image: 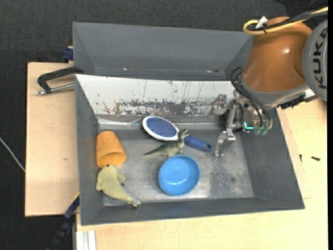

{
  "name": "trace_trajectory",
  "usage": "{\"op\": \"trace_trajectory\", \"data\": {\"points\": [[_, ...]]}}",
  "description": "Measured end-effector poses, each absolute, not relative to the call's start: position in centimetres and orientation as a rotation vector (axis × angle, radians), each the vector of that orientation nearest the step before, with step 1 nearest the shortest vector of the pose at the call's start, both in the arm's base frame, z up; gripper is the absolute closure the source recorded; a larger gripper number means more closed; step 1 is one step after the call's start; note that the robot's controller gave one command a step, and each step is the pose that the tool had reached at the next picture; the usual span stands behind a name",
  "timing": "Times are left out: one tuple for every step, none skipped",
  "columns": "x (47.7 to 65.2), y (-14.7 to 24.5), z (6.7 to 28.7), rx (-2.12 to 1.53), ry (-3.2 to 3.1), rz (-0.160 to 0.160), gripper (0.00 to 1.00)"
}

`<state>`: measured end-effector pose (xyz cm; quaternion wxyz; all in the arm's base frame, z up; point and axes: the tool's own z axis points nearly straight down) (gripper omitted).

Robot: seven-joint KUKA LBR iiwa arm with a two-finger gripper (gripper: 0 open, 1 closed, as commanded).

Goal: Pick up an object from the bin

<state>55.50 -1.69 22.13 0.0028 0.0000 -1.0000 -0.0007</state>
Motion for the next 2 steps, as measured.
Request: {"op": "trace_trajectory", "data": {"points": [[54.3,5.6,7.3,0.973,-2.994,0.001,0.0],[49.2,6.2,10.1,1.381,-2.821,-0.002,0.0]]}}
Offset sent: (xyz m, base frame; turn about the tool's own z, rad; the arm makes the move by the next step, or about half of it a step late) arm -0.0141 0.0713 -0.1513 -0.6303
